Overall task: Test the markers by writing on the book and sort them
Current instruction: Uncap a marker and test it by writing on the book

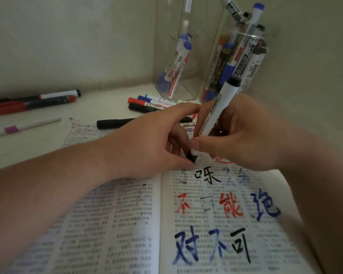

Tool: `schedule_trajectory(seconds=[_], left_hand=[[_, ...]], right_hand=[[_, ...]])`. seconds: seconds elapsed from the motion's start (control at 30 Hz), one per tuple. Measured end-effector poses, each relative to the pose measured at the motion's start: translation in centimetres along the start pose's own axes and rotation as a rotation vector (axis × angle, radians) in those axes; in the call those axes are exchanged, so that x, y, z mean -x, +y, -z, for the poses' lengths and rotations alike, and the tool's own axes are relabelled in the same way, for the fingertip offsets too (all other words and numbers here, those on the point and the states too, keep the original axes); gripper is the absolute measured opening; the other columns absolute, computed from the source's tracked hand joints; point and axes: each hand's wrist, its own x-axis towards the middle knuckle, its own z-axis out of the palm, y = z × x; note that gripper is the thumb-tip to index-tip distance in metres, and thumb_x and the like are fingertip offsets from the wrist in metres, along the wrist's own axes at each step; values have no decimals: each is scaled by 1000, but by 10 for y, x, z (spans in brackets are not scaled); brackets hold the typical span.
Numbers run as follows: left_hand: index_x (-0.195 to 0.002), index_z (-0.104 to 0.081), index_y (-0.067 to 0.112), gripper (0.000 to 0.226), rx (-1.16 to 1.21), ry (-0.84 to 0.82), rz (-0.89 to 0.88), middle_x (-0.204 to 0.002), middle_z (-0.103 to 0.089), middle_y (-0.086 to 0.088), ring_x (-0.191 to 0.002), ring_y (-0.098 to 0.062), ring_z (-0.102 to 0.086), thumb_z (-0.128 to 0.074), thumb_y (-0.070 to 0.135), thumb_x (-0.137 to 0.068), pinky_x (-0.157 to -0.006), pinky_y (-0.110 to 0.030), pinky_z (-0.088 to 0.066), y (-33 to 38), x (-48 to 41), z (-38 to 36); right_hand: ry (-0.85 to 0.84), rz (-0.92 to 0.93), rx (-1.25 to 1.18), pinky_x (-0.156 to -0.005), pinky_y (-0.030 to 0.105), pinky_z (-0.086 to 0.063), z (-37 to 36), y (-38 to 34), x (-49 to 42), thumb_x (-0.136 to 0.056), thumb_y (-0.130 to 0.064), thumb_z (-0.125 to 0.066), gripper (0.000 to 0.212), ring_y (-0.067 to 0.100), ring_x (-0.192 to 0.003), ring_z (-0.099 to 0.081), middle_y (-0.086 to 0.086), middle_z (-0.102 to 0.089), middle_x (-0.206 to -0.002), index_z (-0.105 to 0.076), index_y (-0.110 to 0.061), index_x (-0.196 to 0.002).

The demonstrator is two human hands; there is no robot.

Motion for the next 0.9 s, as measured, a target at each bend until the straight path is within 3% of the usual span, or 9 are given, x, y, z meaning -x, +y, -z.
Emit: schedule_trajectory(seconds=[0.17, 0.3, 0.4, 0.47, 0.53, 0.63, 0.7, 0.8, 0.9], left_hand=[[-128, -43, 55, 77, 80, 16, -19, -87, -74, 20, -84, -2, -70, -88, 29, -71, -78, -16, -52, -5, -1, -1], [-126, -59, 39, 59, 49, -8, -8, -89, -75, 16, -85, -5, -70, -86, 32, -74, -81, -28, -56, -7, -2, -1], [-102, -72, 36, 32, -38, 10, -4, -90, -73, 18, -85, -2, -68, -83, 43, -72, -81, -31, -57, -11, -4, 0], [-86, -74, 36, 18, -55, 5, -9, -82, -71, 20, -80, 1, -66, -80, 47, -72, -73, -19, -53, -12, -4, 0], [-79, -74, 37, 12, -70, 1, -25, -75, -69, 22, -74, 1, -65, -77, 48, -74, -64, -12, -46, -12, -3, 0], [-82, -73, 39, 5, -91, 14, -74, -75, -69, 21, -75, 0, -65, -75, 44, -81, -64, -11, -44, -14, -5, -1], [-84, -69, 41, 5, -20, 64, -104, -80, -70, 23, -78, 3, -66, -74, 44, -83, -66, -9, -45, -12, -5, 0], [-90, -73, 30, 19, 59, 161, -116, -81, -74, 11, -73, -7, -69, -75, 47, -81, -66, -27, -54, -8, -5, 8], [-90, -74, 27, 13, -90, 267, -77, -74, -71, 6, -66, -15, -64, -79, 36, -84, -62, -35, -52, -5, -4, 39]], right_hand=[[8, -52, 67, -56, 49, -54, -1, -5, -1, -85, -19, -77, 18, 22, -58, -66, 2, -68, -63, -68, -21, -70], [-1, -57, 170, -52, 27, -52, -4, -10, 0, -86, -20, -77, 20, 11, -56, -65, -5, -69, -63, -67, -22, -69], [-27, -72, 178, -52, 17, -49, -3, -12, -2, -87, -20, -76, 22, 4, -59, -67, -14, -69, -63, -66, -28, -69], [-42, -82, 180, -55, 19, -52, -4, -13, -2, -86, -24, -76, 16, 3, -61, -67, -15, -70, -66, -67, -27, -73], [-21, -62, 175, -59, 30, -57, -6, -9, 1, -84, -32, -75, 11, 8, -63, -68, -10, -72, -71, -70, -24, -79], [63, -28, 103, -58, 48, -57, -7, 2, 3, -73, -48, -77, 31, 22, -60, -66, 4, -71, -69, -72, -20, -85], [121, -8, -85, -52, 41, -51, -5, 12, 2, -66, -54, -84, 44, 25, -53, -58, 12, -64, -64, -72, -21, -93], [149, 43, -334, -47, 39, -38, 1, 25, -1, -59, -63, -89, 62, 24, -50, -48, 13, -56, -58, -67, -23, -102], [126, -30, -197, -48, 40, -42, 4, 27, 0, -56, -77, -81, 65, 24, -51, -50, 14, -58, -62, -69, -30, -100]])
